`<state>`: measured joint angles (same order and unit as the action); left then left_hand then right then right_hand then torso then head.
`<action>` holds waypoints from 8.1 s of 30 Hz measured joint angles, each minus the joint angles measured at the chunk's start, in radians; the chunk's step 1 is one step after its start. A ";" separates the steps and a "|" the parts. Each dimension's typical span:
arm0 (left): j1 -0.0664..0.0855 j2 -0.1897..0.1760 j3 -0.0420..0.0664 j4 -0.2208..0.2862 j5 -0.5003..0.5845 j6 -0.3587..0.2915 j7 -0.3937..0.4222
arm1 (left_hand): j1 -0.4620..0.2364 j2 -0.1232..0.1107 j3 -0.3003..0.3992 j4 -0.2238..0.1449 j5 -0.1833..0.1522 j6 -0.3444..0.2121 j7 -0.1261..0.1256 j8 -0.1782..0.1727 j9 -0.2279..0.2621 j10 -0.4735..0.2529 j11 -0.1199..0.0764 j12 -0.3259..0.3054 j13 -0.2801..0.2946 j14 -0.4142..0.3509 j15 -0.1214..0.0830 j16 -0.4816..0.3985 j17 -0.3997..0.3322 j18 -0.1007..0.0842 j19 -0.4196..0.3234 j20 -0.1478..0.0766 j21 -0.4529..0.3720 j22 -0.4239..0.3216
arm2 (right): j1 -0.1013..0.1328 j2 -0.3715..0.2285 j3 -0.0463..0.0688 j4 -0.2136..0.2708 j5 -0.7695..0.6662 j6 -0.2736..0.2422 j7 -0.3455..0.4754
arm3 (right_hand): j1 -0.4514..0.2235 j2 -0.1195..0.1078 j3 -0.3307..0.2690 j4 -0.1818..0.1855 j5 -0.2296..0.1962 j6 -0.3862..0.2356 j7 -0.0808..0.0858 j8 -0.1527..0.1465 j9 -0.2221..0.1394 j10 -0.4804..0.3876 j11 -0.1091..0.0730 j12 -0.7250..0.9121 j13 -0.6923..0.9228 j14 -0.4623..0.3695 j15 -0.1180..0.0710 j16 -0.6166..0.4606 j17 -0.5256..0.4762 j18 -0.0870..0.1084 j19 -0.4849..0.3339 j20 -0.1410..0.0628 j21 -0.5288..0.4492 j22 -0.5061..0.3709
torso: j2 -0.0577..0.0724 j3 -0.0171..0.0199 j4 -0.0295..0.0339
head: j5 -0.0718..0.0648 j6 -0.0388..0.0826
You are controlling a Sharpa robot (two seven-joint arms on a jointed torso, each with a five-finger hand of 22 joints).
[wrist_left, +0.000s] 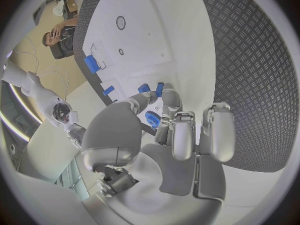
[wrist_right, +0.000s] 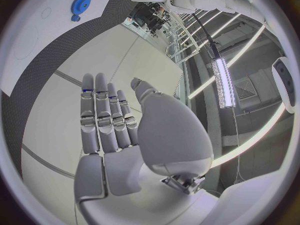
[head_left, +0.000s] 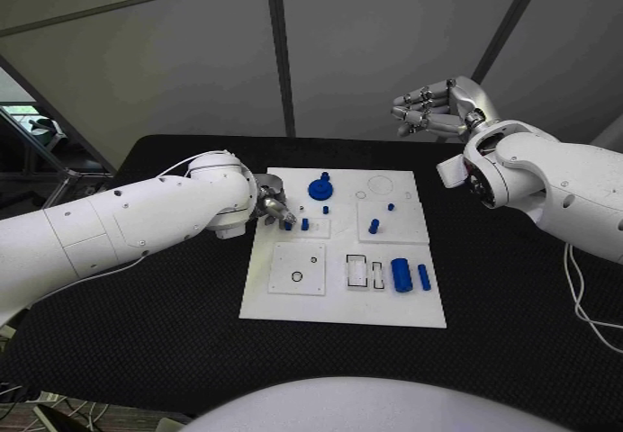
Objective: Assemble the parts on the task board
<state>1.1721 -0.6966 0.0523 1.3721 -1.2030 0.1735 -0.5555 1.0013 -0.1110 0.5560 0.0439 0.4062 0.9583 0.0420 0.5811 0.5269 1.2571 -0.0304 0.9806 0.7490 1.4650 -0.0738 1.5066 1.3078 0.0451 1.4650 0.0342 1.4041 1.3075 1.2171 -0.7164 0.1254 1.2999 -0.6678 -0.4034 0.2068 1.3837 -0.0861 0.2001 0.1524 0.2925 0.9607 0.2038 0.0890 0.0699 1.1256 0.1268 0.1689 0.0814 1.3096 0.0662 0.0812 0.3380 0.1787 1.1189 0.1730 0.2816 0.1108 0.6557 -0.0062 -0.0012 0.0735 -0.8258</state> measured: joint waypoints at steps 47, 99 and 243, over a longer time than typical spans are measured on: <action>-0.005 -0.003 0.027 -0.032 0.149 -0.349 0.328 | 0.291 0.020 -0.383 0.110 -0.001 -0.290 0.144 -0.092 -0.090 -0.499 0.151 -0.180 -0.181 -0.426 0.127 -0.779 -0.411 0.147 -0.471 0.105 -0.884 -0.487 | -0.001 0.002 0.000 -0.015 -0.001 0.009 -0.006 | 0.000 0.000 0.000 0.000 0.000 0.000 0.000 0.000 0.000 0.000 0.000 0.000 -0.003 0.000 0.000 -0.003 -0.002 0.000 0.000 0.000 -0.004 -0.003 | 0.000 0.0004 0.0007 | -0.015 0.025; -0.010 0.193 -0.024 -0.217 -0.334 -0.233 0.512 | 0.436 -0.018 -0.267 0.042 -0.260 -0.045 0.103 -0.330 -0.386 -0.336 0.118 -0.455 -0.570 -0.124 0.089 -0.235 -0.249 0.085 -0.143 0.086 -0.359 -0.082 | -0.002 0.018 -0.001 -0.014 -0.019 0.014 -0.008 | 0.000 0.000 -0.003 -0.003 0.000 0.000 0.000 0.000 0.000 0.000 0.000 0.000 -0.004 0.000 0.000 -0.007 -0.002 0.000 0.000 0.000 -0.008 -0.006 | 0.000 0.0010 0.0004 | -0.034 0.036; -0.076 0.047 0.068 -0.138 -0.213 -0.195 0.490 | 0.442 -0.011 -0.098 -0.033 -0.260 0.053 0.115 -0.388 -0.408 -0.226 0.115 -0.536 -0.593 -0.057 0.086 -0.151 -0.202 0.077 -0.084 0.080 -0.215 0.000 | -0.002 0.013 -0.001 -0.011 -0.020 0.018 -0.008 | -0.004 0.003 -0.003 -0.003 0.000 0.000 0.000 0.000 0.000 0.000 0.000 0.000 -0.004 0.000 0.000 -0.006 -0.003 0.000 0.004 0.004 -0.015 -0.008 | 0.000 0.0008 0.0014 | -0.021 0.036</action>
<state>1.0965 -0.6493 0.1204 1.2340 -1.4155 -0.0212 -0.0653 1.4436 -0.1221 0.4582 0.0108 0.1465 1.0114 0.1570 0.1935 0.1186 1.0311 0.0844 0.4449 0.1561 1.4079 0.0126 1.3556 1.1054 0.1220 1.3809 0.1145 1.1890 1.3075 1.2148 -0.7038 0.1249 1.2890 -0.6879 -0.3849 0.1991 1.3802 -0.0826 0.1973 0.1495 0.2925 0.9607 0.2038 0.0891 0.0699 1.1256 0.1268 0.1689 0.0776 1.3096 0.0662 0.0751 0.3349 0.1787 1.1227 0.1768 0.2668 0.1031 0.6557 -0.0055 0.0002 0.0530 -0.7902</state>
